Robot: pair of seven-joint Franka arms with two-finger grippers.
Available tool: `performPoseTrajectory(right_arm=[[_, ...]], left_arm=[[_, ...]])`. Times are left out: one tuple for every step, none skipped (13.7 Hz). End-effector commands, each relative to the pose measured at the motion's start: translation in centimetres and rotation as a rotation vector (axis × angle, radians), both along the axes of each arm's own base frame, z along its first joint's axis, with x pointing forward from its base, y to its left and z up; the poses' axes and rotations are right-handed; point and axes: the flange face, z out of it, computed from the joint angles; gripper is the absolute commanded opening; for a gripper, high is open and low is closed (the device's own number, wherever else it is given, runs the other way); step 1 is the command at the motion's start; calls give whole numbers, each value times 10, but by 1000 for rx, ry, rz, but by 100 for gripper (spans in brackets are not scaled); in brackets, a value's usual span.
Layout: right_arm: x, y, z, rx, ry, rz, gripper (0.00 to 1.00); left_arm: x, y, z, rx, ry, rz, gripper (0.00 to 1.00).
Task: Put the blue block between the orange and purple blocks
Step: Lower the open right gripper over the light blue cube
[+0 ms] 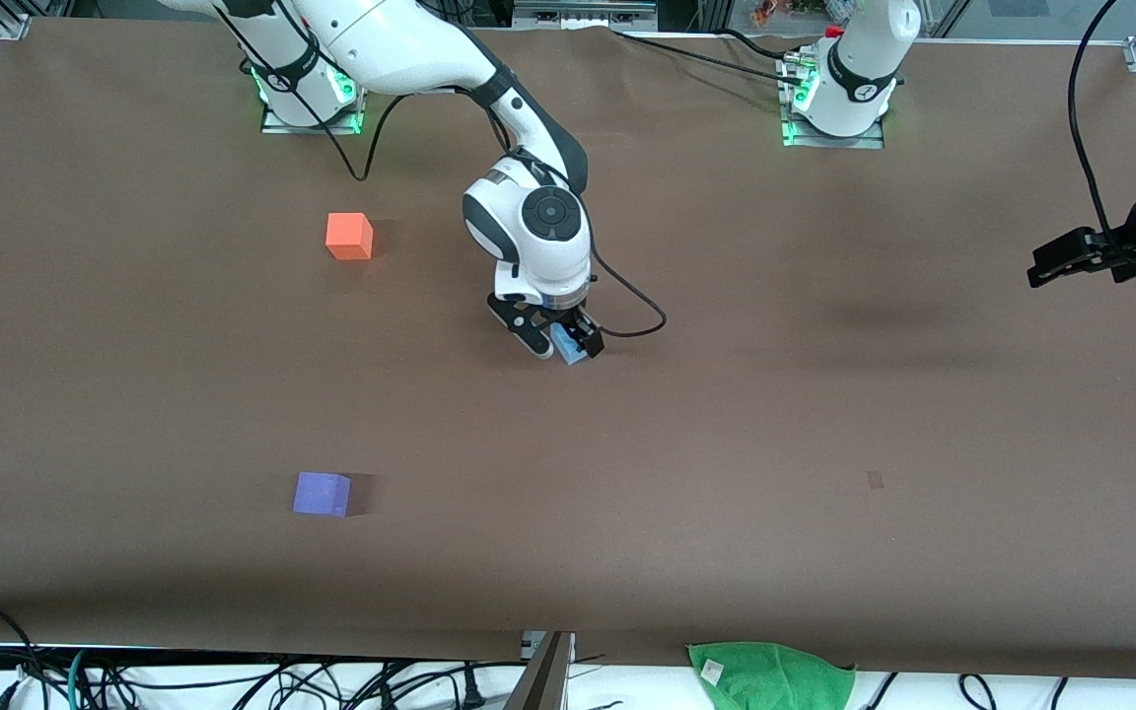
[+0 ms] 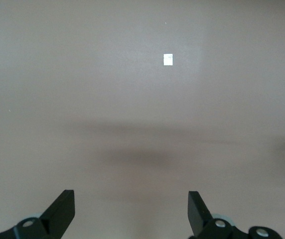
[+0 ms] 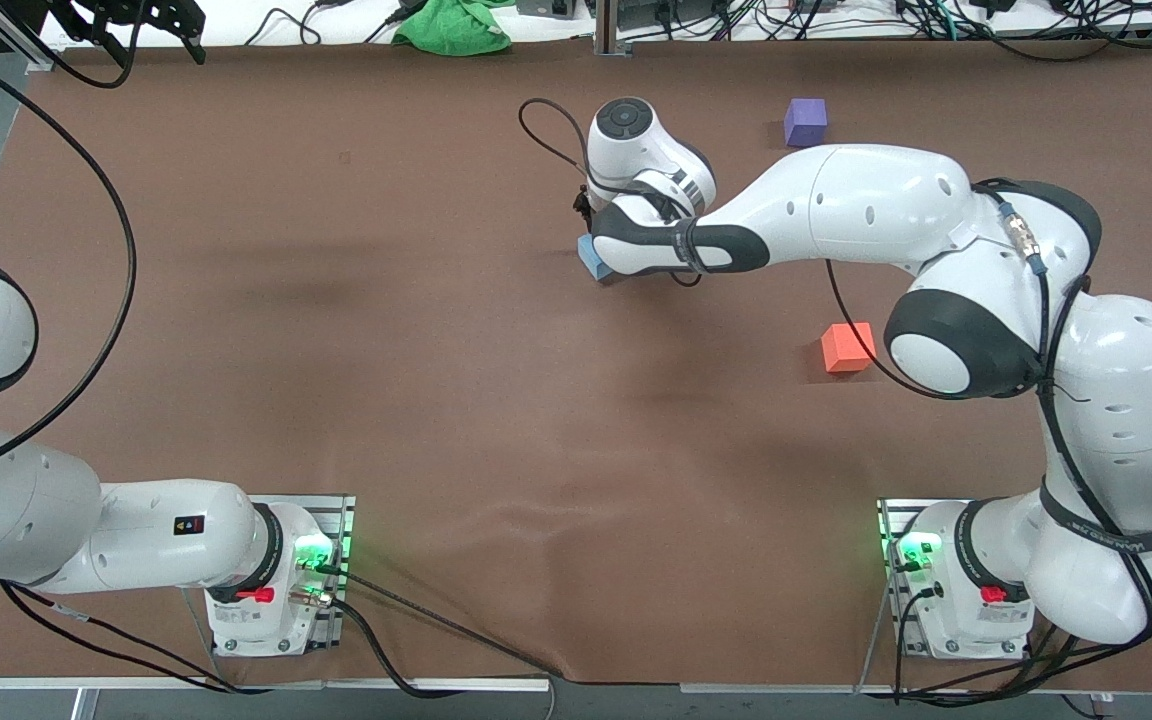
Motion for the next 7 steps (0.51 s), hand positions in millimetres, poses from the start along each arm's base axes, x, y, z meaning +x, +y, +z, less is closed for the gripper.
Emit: performPoseTrajectory(right_arm=[[-6, 8, -9, -16, -13, -3, 100], [-6, 8, -10, -18, -13, -2, 100], [-5, 9, -7, -14, -16, -2, 100], [-2, 7, -2, -11, -21, -5, 100], [4, 5, 4, -6, -31, -11, 100], [9, 4, 9, -2, -43, -17, 100], [14, 2, 15, 0, -51, -23, 100]], left_arm=[[-12, 1, 6, -9, -1, -20, 100], [-13, 0, 8, -7, 0, -21, 100], [-13, 0, 8, -7, 0, -21, 100], [-13, 0, 8, -7, 0, -23, 100], [-13, 0, 7, -7, 2, -23, 100], [-13, 0, 8, -7, 0, -21, 100], [-13, 0, 8, -7, 0, -18, 100]])
